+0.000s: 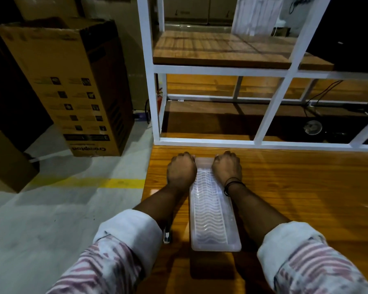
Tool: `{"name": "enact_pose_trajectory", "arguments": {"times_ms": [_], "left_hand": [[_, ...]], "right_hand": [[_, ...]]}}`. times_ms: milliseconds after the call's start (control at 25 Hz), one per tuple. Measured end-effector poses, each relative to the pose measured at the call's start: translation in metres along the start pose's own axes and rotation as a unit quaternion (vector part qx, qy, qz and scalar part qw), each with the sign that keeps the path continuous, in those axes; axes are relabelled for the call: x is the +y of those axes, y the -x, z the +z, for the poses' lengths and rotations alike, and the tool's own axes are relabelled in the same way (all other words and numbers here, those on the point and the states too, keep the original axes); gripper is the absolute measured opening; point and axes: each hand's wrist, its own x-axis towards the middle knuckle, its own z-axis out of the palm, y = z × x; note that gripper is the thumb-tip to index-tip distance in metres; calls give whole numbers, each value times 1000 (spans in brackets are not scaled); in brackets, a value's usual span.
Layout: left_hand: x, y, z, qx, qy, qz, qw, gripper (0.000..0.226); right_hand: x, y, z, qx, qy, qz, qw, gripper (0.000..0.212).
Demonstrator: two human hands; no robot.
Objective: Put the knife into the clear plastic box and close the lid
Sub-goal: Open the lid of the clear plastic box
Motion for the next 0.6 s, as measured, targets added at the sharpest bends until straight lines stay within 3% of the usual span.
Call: {"name": "enact_pose_trajectory", "arguments": {"times_ms": [600], "left_hand": [[-4, -3, 7, 22, 1, 17, 1000, 38]], "right_hand": [[3, 1, -1, 47, 33, -25, 998, 45]]}}
